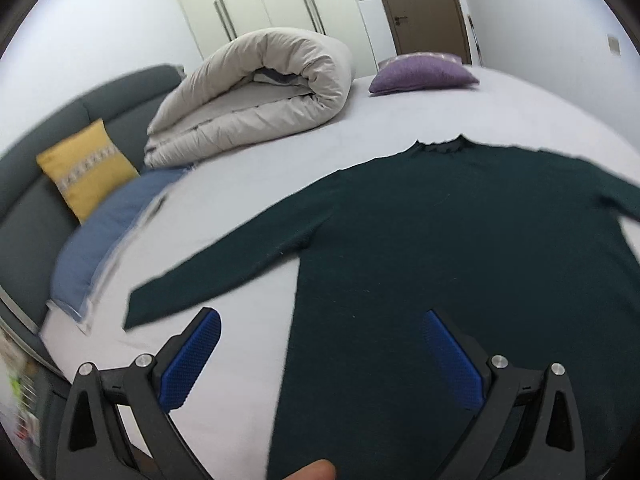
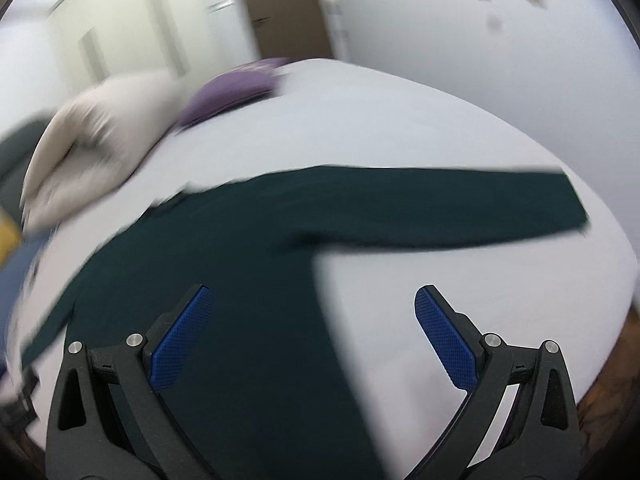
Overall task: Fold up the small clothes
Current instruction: 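Grasp the sweater sleeve cuff with the right gripper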
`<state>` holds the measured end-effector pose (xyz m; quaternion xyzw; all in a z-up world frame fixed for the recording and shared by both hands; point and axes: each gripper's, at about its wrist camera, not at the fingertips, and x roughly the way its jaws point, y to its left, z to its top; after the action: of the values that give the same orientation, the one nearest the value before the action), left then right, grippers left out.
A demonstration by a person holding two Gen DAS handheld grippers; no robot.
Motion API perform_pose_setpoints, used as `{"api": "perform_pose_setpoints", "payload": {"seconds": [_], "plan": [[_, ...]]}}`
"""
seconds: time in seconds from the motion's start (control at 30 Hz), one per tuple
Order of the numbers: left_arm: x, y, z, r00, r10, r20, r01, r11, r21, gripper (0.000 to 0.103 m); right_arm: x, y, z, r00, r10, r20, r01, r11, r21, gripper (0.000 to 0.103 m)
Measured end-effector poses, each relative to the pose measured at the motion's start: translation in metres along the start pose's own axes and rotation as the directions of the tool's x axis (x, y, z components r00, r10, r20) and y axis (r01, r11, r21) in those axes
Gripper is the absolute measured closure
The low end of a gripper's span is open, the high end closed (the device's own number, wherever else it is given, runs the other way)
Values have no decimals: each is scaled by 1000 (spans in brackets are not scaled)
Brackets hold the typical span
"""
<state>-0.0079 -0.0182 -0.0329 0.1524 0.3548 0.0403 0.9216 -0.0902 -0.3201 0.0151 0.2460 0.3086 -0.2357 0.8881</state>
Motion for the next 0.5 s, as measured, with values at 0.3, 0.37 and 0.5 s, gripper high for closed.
{"api": "perform_pose_setpoints", "payload": {"seconds": [0.3, 0.37, 0.5], "plan": [[24, -24, 24, 993, -113, -42, 114, 993, 22, 0, 15, -199, 34, 996, -90, 10, 77, 900, 429, 26], [27, -31, 29, 988, -149, -35, 150, 988, 30, 0, 22, -218, 37, 996, -90, 1, 80, 885, 459, 26], [30, -46, 34, 984, -177, -32, 179, 982, 59, 0, 43, -237, 41, 998, -63, 3, 54, 867, 495, 26]]}}
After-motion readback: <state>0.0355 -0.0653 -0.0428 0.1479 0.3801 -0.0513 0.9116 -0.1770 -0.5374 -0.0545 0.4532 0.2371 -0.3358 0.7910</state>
